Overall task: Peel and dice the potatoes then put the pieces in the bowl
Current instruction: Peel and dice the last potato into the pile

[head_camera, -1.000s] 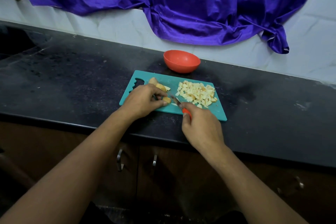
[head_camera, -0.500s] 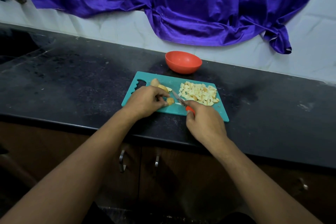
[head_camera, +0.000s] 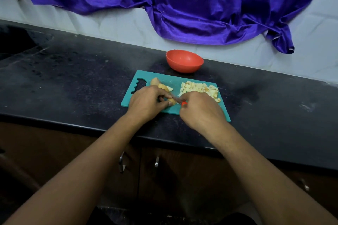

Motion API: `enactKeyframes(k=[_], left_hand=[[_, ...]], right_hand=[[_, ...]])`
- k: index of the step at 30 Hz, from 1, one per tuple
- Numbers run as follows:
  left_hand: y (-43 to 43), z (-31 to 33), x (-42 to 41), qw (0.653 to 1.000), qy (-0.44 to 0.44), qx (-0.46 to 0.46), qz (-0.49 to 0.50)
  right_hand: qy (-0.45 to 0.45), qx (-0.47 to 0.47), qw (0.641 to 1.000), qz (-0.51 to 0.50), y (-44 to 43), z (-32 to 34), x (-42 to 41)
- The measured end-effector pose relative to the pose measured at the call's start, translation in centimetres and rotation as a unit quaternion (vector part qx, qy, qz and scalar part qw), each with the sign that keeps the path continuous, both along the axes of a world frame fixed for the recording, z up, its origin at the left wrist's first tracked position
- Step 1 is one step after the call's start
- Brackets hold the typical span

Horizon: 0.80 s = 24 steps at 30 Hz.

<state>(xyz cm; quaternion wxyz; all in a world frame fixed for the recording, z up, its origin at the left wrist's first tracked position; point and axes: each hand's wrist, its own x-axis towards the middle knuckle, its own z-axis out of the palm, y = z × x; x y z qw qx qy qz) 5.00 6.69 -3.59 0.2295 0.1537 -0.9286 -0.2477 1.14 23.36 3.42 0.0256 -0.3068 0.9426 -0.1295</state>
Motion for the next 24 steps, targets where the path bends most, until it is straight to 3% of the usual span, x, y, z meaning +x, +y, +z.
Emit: enactKeyframes(k=[6,12,14,17,24], left_hand=[[0.4,0.0,-0.2,0.999,-0.009,-0.016,0.026],[0.4,-0.2,-0.4,0.999,-0.004,-0.029,0.045],[0.3,-0.1,-0.2,0.999,-0.007,-0.024,0.041],[0.1,-0.3,-0.2,1.000,-0.002,-0.007,0.020],[0.1,-0.1,0.1,0.999,0.007,0.029,0.014]], right_hand=[[0.018,0.033,0.999,0.001,-1.1,0.3,0.7],[0.116,0.041,0.991,0.052,0.8,-4.5,2.7],[0.087,0.011,0.995,0.051,1.1,-4.7,1.7],[-0.028,-0.102,0.994,0.006,1.7,-4.0,-0.4],[-0.014,-0.106,0.994,0.005,1.4,-1.9,-0.3]])
